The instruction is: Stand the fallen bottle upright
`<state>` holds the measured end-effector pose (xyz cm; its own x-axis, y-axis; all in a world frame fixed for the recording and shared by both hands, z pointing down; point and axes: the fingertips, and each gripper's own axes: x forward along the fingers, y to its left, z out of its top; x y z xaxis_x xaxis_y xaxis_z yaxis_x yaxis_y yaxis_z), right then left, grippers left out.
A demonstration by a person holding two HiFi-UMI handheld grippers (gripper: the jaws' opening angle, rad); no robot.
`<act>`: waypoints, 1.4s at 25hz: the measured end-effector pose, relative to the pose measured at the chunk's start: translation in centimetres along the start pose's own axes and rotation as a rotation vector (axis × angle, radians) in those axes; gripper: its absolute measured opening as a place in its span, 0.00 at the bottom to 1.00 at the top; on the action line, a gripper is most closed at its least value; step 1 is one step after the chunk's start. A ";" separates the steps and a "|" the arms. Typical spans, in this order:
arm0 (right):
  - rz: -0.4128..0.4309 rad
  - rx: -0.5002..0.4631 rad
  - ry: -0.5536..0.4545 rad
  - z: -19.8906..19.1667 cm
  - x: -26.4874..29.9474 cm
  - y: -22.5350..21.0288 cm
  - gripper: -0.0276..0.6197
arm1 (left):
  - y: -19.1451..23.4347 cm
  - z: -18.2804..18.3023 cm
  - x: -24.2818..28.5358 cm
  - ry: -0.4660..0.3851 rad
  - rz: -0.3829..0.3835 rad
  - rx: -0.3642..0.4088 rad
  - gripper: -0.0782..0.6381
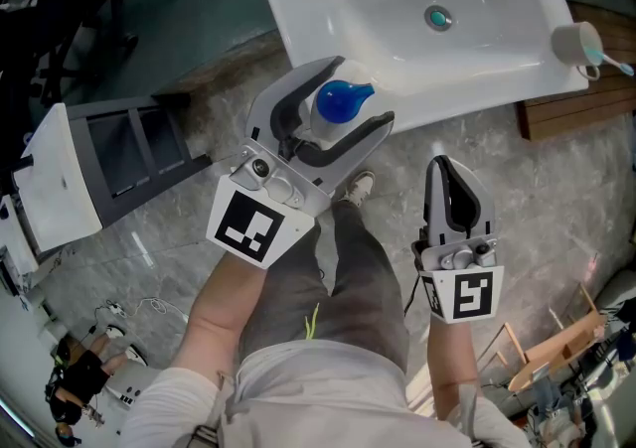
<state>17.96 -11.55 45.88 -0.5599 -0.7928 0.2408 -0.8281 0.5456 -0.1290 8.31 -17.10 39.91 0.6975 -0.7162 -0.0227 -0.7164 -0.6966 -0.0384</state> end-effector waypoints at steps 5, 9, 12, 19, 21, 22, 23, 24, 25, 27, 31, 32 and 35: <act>0.000 -0.004 0.001 -0.1 -0.3 0.2 0.10 | 0.5 0.0 -0.3 -0.010 0.021 -0.033 0.55; 0.000 -0.013 0.000 0.3 -0.5 0.4 0.10 | 1.0 0.4 -0.7 -0.021 0.040 -0.041 0.59; -0.002 -0.025 -0.006 1.1 -0.7 0.7 0.10 | 1.1 1.0 -0.9 -0.026 0.042 -0.048 0.62; -0.013 -0.064 -0.033 4.6 -1.7 1.6 0.10 | 1.3 3.5 -2.2 -0.038 0.055 -0.081 0.64; -0.018 -0.075 -0.040 5.7 -2.1 2.0 0.10 | 1.4 4.5 -3.0 -0.043 0.060 -0.080 0.64; -0.021 -0.080 -0.042 6.2 -2.3 2.2 0.10 | 1.5 5.0 -3.5 -0.046 0.064 -0.080 0.64; -0.024 -0.084 -0.042 6.6 -2.6 2.5 0.10 | 1.5 5.6 -4.1 -0.051 0.070 -0.079 0.64; -0.027 -0.088 -0.042 7.1 -2.9 2.8 0.10 | 1.6 6.2 -4.6 -0.055 0.076 -0.077 0.64; -0.029 -0.091 -0.042 7.5 -3.2 3.2 0.10 | 1.6 6.8 -5.2 -0.057 0.083 -0.073 0.64; -0.032 -0.097 -0.043 8.4 -3.8 3.9 0.10 | 1.7 7.9 -6.3 -0.057 0.092 -0.064 0.64; -0.035 -0.108 -0.049 10.2 -5.0 5.9 0.10 | 1.6 9.8 -8.5 -0.052 0.092 -0.060 0.59; -0.036 -0.112 -0.052 10.7 -5.3 6.3 0.10 | 1.6 10.2 -9.0 -0.051 0.093 -0.060 0.57; -0.041 -0.125 -0.060 12.0 -5.9 7.5 0.10 | 1.6 11.3 -10.4 -0.050 0.096 -0.066 0.51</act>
<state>14.68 -6.04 31.90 -0.5291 -0.8281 0.1850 -0.8425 0.5387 0.0015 0.03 -10.29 28.77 0.6239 -0.7781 -0.0728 -0.7783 -0.6270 0.0323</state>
